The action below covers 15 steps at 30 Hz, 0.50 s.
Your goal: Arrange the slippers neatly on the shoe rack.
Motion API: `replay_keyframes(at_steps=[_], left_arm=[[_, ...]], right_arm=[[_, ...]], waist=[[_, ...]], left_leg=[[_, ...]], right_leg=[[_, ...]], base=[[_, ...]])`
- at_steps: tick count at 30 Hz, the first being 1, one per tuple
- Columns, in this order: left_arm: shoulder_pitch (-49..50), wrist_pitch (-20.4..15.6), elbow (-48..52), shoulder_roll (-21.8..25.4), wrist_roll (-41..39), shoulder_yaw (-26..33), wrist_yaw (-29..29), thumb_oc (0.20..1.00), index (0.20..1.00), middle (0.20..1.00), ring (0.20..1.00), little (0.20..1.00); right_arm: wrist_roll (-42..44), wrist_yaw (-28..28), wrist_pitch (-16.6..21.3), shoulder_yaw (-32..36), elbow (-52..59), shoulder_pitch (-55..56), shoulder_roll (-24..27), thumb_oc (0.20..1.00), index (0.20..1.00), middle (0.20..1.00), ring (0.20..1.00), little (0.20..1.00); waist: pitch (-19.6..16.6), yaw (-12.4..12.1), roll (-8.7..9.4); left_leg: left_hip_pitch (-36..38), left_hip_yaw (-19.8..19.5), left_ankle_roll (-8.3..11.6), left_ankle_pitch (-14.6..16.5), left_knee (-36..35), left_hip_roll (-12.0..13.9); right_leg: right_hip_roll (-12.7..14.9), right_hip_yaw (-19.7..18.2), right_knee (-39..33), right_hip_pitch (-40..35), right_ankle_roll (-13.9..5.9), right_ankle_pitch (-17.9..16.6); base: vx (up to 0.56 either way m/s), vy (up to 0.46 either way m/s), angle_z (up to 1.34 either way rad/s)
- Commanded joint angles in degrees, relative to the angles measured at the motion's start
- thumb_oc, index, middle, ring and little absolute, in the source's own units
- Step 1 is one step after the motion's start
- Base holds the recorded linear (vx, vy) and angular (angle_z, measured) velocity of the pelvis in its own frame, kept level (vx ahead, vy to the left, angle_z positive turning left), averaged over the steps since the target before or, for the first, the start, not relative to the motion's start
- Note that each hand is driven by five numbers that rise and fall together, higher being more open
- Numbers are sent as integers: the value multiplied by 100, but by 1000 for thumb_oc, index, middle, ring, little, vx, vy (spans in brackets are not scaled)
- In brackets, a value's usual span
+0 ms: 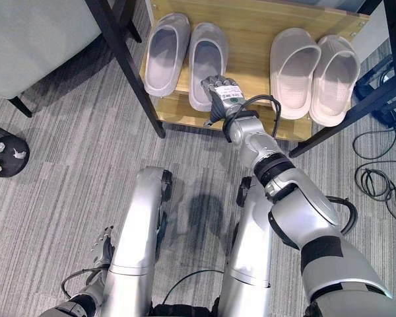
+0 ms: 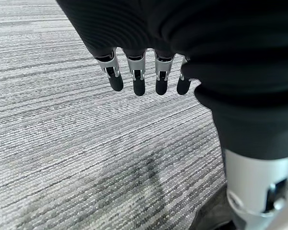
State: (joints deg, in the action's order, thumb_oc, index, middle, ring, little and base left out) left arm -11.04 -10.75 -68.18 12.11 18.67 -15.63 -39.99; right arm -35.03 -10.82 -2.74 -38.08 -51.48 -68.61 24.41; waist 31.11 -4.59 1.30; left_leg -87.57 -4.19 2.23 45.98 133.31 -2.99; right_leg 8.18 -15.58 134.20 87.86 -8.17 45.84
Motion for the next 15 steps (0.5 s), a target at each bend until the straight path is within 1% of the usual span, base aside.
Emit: replay_keyframes(at_steps=[1,8,15], left_arm=[[345,-219,20,-230,-91,-422,66,1000,1000,1000,1000,1000],[127,-403,-975,-581,-391,-317,270,1000,1000,1000,1000,1000],[-98,-481,-1278,-686,-426,-324,161,1000,1000,1000,1000,1000]], right_arm=[[186,-202,35,149,36,-727,110,1000,1000,1000,1000,1000],[260,-162,91,167,-264,-914,-145,1000,1000,1000,1000,1000],[271,-77,111,77,-443,-1009,-297,1000,1000,1000,1000,1000]], waist=[[-136,-355,-26],[-138,-360,32],[-139,-355,59]], left_leg=[[-239,-496,-480,223,712,-177],[-239,-512,-480,222,715,-191],[-239,-532,-481,219,709,-190]], right_leg=[[-51,-937,-197,-369,470,-1549],[-35,-919,-169,-373,472,-1539],[-18,-924,-164,-379,478,-1537]], base=[[0,0,0],[0,0,0],[0,0,0]])
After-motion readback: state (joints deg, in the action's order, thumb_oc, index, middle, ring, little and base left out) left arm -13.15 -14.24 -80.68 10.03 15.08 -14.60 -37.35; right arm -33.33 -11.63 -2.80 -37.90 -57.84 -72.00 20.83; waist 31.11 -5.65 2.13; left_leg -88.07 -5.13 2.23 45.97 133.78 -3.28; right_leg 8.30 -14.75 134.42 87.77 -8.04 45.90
